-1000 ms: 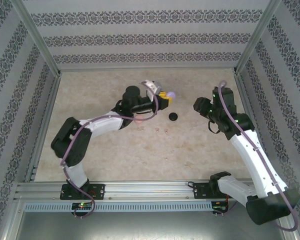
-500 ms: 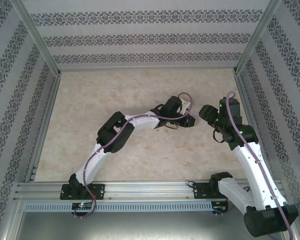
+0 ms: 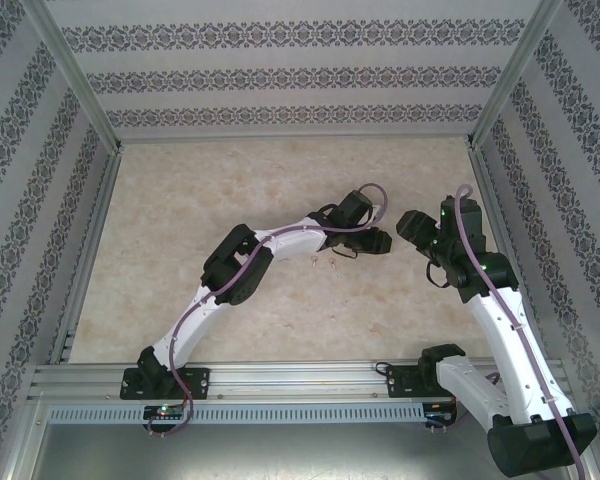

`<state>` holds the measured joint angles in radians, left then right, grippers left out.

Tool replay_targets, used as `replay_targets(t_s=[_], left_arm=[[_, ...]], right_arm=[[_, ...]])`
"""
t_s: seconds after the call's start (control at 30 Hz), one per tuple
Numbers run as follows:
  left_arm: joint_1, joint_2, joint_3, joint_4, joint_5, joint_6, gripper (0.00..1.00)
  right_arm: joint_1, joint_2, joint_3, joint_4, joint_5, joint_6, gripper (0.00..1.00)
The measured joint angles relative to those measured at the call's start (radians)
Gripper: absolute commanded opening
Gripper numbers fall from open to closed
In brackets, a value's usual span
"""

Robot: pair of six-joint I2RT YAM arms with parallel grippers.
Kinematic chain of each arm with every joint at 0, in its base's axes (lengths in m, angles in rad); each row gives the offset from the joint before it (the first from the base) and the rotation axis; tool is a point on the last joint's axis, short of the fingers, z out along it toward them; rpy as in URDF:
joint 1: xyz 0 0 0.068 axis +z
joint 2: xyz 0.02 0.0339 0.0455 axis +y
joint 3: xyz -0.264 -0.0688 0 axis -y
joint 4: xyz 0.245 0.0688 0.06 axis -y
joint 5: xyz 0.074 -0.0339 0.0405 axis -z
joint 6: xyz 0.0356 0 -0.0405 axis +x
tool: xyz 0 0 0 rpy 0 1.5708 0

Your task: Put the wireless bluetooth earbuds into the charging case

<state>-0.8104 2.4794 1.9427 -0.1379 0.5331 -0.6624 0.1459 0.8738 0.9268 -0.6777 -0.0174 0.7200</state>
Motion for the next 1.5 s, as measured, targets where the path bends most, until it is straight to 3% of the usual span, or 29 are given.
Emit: replay_targets(t_s=[0.33,0.53,0.97,1.5], left_arm=[[0.000,-0.024,0.022,-0.097,-0.043,0.066,0.58],[0.001,-0.115,0.021,-0.185,-0.095,0.115,0.68],[0.005,-0.176,-0.002,-0.200,-0.064,0.131,0.67],[-0.044,0.055,0.290,-0.459,-0.194,0.181,0.67]], right_arm=[[0.000,0.000,0.055,-0.012,-0.002,0.008,0.75],[0.000,0.007,0.093,-0.016,0.003,0.010,0.75],[0.000,0.026,0.105,-0.016,0.037,0.019,0.74],[0.000,0.026,0.105,-0.015,0.065,0.019,0.75]])
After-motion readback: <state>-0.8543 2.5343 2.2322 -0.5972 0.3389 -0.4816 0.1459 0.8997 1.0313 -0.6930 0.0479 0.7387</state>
